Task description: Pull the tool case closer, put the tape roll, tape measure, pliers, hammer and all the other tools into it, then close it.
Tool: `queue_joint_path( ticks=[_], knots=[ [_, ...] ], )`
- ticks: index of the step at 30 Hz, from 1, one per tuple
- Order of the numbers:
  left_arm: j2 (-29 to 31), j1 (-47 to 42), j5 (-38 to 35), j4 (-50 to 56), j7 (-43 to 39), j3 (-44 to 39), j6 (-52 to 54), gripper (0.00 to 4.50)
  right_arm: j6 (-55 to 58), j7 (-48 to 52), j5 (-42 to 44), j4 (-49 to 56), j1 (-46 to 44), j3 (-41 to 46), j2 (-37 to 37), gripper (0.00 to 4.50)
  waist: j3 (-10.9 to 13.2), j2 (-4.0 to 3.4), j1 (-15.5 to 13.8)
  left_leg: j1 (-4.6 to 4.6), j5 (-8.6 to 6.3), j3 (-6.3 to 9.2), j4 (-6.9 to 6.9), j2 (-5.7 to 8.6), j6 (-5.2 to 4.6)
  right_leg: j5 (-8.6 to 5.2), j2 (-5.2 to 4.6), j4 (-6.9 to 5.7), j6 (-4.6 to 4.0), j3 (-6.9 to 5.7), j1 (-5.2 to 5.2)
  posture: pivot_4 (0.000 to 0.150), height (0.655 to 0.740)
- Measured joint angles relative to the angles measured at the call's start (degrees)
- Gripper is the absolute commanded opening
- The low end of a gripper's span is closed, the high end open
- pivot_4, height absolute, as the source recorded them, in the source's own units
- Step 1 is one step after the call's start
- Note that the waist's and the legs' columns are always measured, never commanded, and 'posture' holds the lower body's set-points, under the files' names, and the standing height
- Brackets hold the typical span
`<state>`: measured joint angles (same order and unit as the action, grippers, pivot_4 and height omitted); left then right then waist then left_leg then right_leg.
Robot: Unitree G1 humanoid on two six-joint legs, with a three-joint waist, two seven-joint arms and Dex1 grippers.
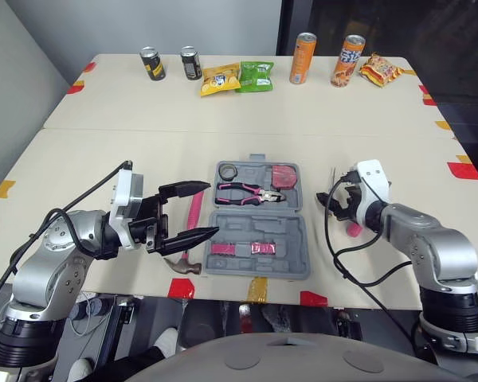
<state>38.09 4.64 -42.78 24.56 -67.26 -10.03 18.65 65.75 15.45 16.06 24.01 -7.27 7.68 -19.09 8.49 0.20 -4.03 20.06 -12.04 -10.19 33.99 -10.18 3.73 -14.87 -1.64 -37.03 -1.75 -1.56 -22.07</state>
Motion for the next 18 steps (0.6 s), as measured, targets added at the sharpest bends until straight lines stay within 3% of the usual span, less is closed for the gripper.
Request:
queue_joint_path(
  ticks=[9,15,18],
  knots=[
    [-0.3,0.9,-1.7,0.8,-0.3,-0.6,-0.2,4.5,-3.7,-3.3,-2.5,-3.4,-0.5,-1.3,2.0,0.23,0.0,0.0,1.2,0.0,0.03,0.02,-0.04,0.01,0.15,0.02,0.03,0.04,0.04,0.02,0.0,0.15,0.74],
    [-1.9,4.0,-3.3,0.6,-0.6,-4.3,-2.0,4.5,-5.1,-0.6,-0.5,-1.8,1.2,-1.7,1.9,0.09,0.0,-0.03,1.4,0.0,0.01,0.04,-0.07,0.01,0.15,0.02,0.04,0.05,0.04,0.04,0.0,0.15,0.74],
    [-1.3,5.6,-4.0,-0.9,-3.1,-5.1,-2.4,4.5,-4.4,2.5,3.4,5.6,5.2,-0.9,0.8,0.09,0.0,-0.02,1.1,-0.01,0.02,0.06,-0.11,0.0,0.12,0.0,0.06,0.08,0.07,0.02,0.01,0.15,0.74]
  ],
)
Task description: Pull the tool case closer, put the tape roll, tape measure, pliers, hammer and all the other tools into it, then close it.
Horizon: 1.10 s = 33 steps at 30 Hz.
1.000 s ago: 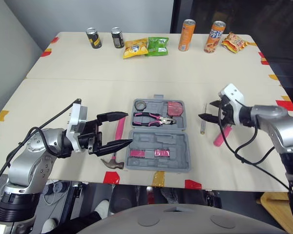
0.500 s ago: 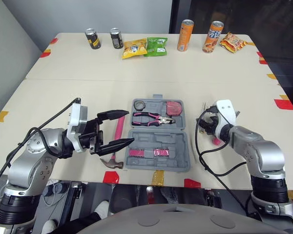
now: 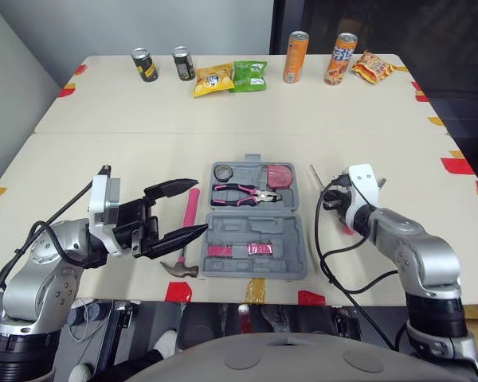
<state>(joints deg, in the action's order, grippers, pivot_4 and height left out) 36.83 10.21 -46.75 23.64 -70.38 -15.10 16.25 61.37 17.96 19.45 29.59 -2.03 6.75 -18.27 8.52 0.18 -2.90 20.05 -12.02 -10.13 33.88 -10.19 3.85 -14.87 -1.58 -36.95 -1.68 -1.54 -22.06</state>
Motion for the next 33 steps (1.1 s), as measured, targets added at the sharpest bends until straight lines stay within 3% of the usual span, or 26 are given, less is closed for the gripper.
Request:
queue_joint_path(
  ticks=[8,17,30,32,33],
  knots=[
    [3.9,2.4,-3.1,-5.0,-8.5,-2.0,2.6,4.5,1.8,1.1,7.3,16.2,16.4,5.9,1.7,0.09,0.0,-0.01,-0.3,-0.04,-0.19,0.0,-0.06,0.0,-0.15,0.0,0.0,0.13,0.04,0.01,0.02,0.15,0.74],
    [3.3,2.9,-2.0,-7.2,-11.6,-1.5,1.9,4.5,-9.7,2.1,6.9,20.4,34.9,6.4,4.5,0.09,0.0,-0.06,-0.2,-0.06,-0.23,0.0,-0.19,0.02,-0.14,-0.03,-0.02,0.25,0.07,0.01,0.04,0.15,0.74],
    [3.0,0.8,-0.3,-8.1,-13.4,0.8,0.9,4.5,-22.4,4.9,1.1,8.4,34.4,0.0,0.0,0.09,0.0,0.01,0.3,-0.07,-0.21,0.03,-0.35,0.05,-0.17,-0.03,-0.01,0.45,0.1,-0.02,0.13,0.15,0.74],
    [3.0,0.7,-0.2,-8.1,-13.5,0.7,0.7,4.5,-23.1,5.3,1.0,7.2,33.8,-0.1,-0.1,1.14,-0.1,0.07,0.4,-0.12,-0.22,0.03,-0.34,0.05,-0.18,-0.02,-0.02,0.45,0.1,-0.02,0.19,0.15,0.74],
    [3.0,0.7,-0.2,-8.1,-13.6,0.7,0.7,4.5,-23.4,5.6,1.2,6.8,33.6,-0.3,-0.2,1.41,-0.1,0.1,0.4,-0.16,-0.22,0.03,-0.34,0.05,-0.19,-0.02,-0.02,0.45,0.1,-0.02,0.23,0.15,0.74]
  ],
)
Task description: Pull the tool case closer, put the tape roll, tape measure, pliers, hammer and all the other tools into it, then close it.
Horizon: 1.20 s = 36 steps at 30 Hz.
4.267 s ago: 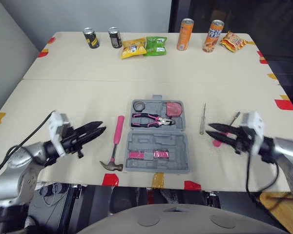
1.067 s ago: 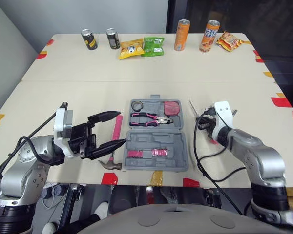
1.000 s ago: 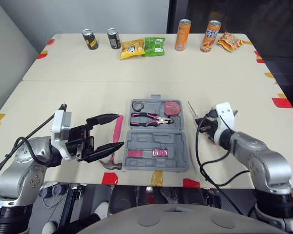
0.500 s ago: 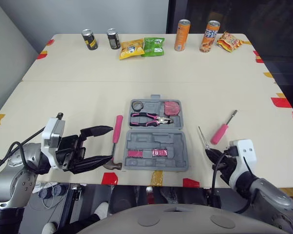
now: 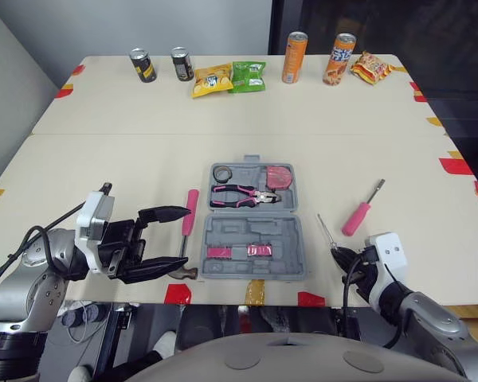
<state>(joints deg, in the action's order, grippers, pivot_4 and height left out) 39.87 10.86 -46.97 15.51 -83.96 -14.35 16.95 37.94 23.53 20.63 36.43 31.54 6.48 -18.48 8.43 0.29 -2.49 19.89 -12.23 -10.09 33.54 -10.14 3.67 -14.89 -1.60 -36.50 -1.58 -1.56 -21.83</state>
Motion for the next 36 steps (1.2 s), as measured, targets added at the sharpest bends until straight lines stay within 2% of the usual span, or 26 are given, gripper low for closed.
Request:
queue_joint_path(
  ticks=[4,6,8,14,18,21,24,25,27,30,33,36],
  knots=[
    [0.0,0.2,0.0,0.0,-0.3,0.0,0.0,4.5,0.4,1.8,1.6,0.0,-0.3,0.0,-1.8,2.86,0.0,0.0,0.0,-0.16,0.0,-0.01,0.02,0.02,-0.06,0.01,-0.03,0.0,0.0,0.0,0.17,0.15,0.74],
    [0.0,0.7,-0.1,0.0,-0.3,0.0,0.3,4.5,2.8,5.9,5.6,0.4,-0.3,2.8,-6.7,3.48,0.0,-0.06,-0.2,-0.24,-0.01,-0.01,0.05,0.06,-0.11,0.01,-0.07,0.01,0.01,0.01,0.3,0.15,0.74],
    [0.0,0.9,-0.2,0.0,-0.3,-0.1,0.7,4.5,4.1,9.6,8.5,1.6,0.1,6.6,-11.8,3.48,0.0,-0.07,-0.5,-0.23,-0.01,-0.01,0.04,0.06,-0.14,0.01,-0.08,0.02,0.01,0.0,0.3,0.15,0.74],
    [-0.4,1.1,-0.5,-0.1,-0.6,-0.2,0.8,4.5,3.5,29.2,16.1,4.6,-2.6,16.3,-32.9,3.48,0.0,-0.07,-0.4,-0.24,0.1,0.06,0.07,0.05,-0.38,0.02,-0.05,0.0,0.01,-0.07,0.37,0.15,0.74],
    [-1.3,1.2,-0.1,-0.2,-0.7,-0.2,-0.6,4.5,-6.2,42.4,13.9,2.9,-9.4,15.8,-42.6,3.48,0.0,-0.03,-0.6,-0.23,0.27,0.11,0.15,0.02,-0.72,0.01,-0.05,-0.02,0.0,-0.13,0.41,0.15,0.74],
    [-1.6,1.4,0.0,-0.3,-0.8,-0.2,-1.0,4.5,-21.0,53.0,6.2,-5.5,-21.3,6.9,-47.6,3.48,0.0,0.01,-0.3,-0.17,0.29,0.1,0.35,0.01,-0.8,0.02,-0.07,-0.05,-0.01,-0.14,0.44,0.15,0.74],
    [-1.6,2.3,0.0,-0.1,-1.0,-0.4,-1.2,4.5,-35.4,61.3,-0.5,-15.7,-34.6,-3.6,-48.0,3.48,0.0,0.02,0.0,-0.11,0.3,0.1,0.43,0.0,-0.89,0.02,-0.1,-0.1,-0.02,-0.16,0.41,0.15,0.74],
    [-1.6,2.8,0.0,-0.1,-1.0,-0.6,-1.3,4.5,-42.5,63.6,-3.3,-20.9,-41.9,-10.0,-47.8,3.48,0.0,-0.01,0.3,-0.09,0.31,0.08,0.48,0.0,-0.92,0.04,-0.11,-0.19,-0.04,-0.16,0.33,0.15,0.74],
    [-1.4,2.8,-0.1,0.1,-1.0,-0.8,-1.4,4.5,-54.3,65.0,-7.1,-29.1,-52.9,-20.9,-47.9,3.48,0.0,0.0,0.5,0.22,0.33,0.08,0.65,-0.01,-1.01,0.02,-0.12,-0.5,-0.09,-0.16,-0.04,0.15,0.74],
    [-1.3,3.5,-0.1,0.3,-1.0,-1.1,-1.7,4.5,-68.8,65.7,-10.0,-38.7,-64.9,-36.8,-47.6,3.48,0.0,0.02,0.3,0.22,0.33,0.11,0.68,-0.04,-1.08,-0.06,-0.1,-0.69,-0.24,-0.23,-0.12,0.15,0.74],
    [-1.1,4.5,-0.1,0.7,-0.7,-1.3,-1.9,4.5,-80.2,65.8,-12.0,-44.9,-74.7,-51.3,-44.5,3.48,0.0,0.02,0.3,0.26,0.33,0.11,0.77,-0.07,-1.1,-0.08,-0.1,-0.78,-0.26,-0.25,-0.18,0.15,0.74],
    [-1.2,5.5,-0.1,1.9,-0.4,-1.6,-2.0,4.5,-86.7,65.9,-12.7,-47.1,-79.2,-60.8,-42.2,3.48,0.0,0.02,0.3,0.32,0.33,0.1,0.83,-0.07,-1.1,-0.08,-0.1,-0.8,-0.27,-0.24,-0.24,0.15,0.74]
  ],
)
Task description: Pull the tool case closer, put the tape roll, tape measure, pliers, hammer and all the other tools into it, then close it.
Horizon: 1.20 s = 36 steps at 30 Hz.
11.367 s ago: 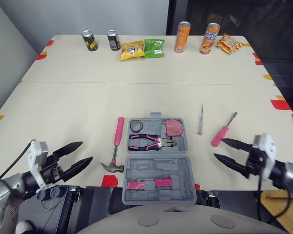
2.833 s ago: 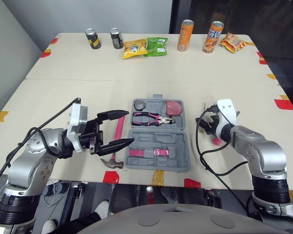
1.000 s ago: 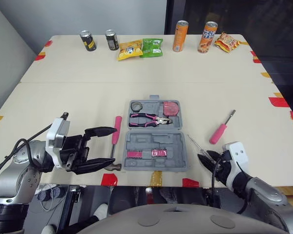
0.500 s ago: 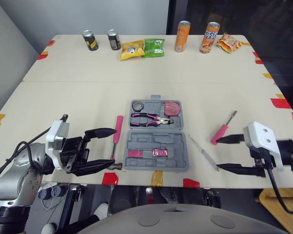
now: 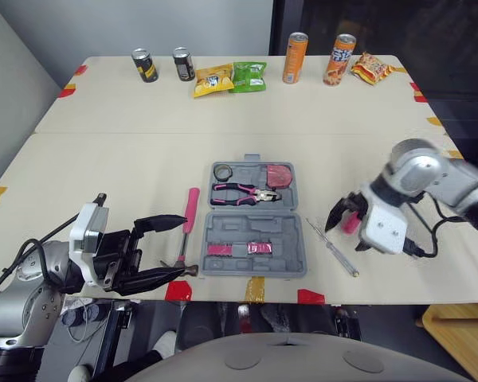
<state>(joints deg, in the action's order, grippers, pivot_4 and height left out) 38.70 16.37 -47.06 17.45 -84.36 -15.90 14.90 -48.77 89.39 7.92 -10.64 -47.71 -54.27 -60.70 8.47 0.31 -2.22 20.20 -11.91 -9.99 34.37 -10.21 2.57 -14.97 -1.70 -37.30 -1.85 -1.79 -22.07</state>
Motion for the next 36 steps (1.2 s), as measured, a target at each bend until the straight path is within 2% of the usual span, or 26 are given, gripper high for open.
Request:
queue_joint_path(
  ticks=[5,15,18,24,26,30,36],
  knots=[
    [-0.3,1.9,0.0,1.3,0.9,-0.7,-0.8,4.5,-8.8,0.1,-4.4,-8.8,-6.4,-9.9,7.0,3.48,0.0,0.01,0.2,0.02,-0.01,-0.04,0.22,-0.01,-0.01,0.02,-0.01,-0.15,-0.03,0.06,-0.04,0.15,0.74],
    [-1.4,4.1,0.1,3.7,2.8,-0.8,-2.0,4.5,-15.3,0.1,-9.6,-22.2,-10.9,-13.0,15.0,3.48,0.0,0.01,0.2,0.22,-0.01,-0.05,0.31,-0.04,0.0,0.02,0.02,-0.23,-0.04,0.09,-0.17,0.15,0.74],
    [-1.8,4.6,0.2,3.7,3.4,-0.8,-2.3,4.5,-15.9,0.1,-10.6,-24.5,-11.0,-13.8,16.7,2.68,0.0,0.0,0.2,0.29,-0.01,-0.05,0.33,-0.04,0.0,0.02,0.02,-0.24,-0.04,0.09,-0.23,0.15,0.74],
    [-2.0,5.3,0.3,4.8,3.8,-0.7,-2.8,4.5,-17.8,0.1,-11.4,-27.9,-11.0,-13.1,19.1,0.6,-0.1,0.09,0.2,0.33,-0.01,-0.04,0.42,-0.05,0.0,0.03,0.02,-0.24,-0.06,0.08,-0.23,0.15,0.74],
    [-2.1,5.7,0.5,4.8,4.0,-0.7,-3.0,4.5,-18.3,0.1,-11.8,-28.5,-10.7,-12.4,19.1,0.05,-0.1,0.16,0.2,0.33,-0.01,-0.04,0.46,-0.05,0.0,0.04,0.02,-0.24,-0.07,0.09,-0.22,0.15,0.74],
    [-2.1,5.6,0.6,4.8,4.1,-0.7,-3.1,4.5,-17.1,0.0,-10.4,-27.0,-9.7,-11.9,17.5,0.0,-0.1,0.18,0.0,0.36,-0.02,-0.05,0.5,-0.05,0.0,0.05,0.01,-0.24,-0.08,0.09,-0.22,0.15,0.74],
    [-2.3,5.1,0.6,4.7,4.4,-0.6,-3.1,4.5,-7.8,-0.1,-0.6,-14.5,-7.6,-11.2,6.1,0.0,-0.1,0.15,-0.2,0.62,-0.02,-0.02,0.49,-0.06,-0.01,0.06,0.02,-0.21,-0.05,0.08,-0.39,0.15,0.74]
  ],
)
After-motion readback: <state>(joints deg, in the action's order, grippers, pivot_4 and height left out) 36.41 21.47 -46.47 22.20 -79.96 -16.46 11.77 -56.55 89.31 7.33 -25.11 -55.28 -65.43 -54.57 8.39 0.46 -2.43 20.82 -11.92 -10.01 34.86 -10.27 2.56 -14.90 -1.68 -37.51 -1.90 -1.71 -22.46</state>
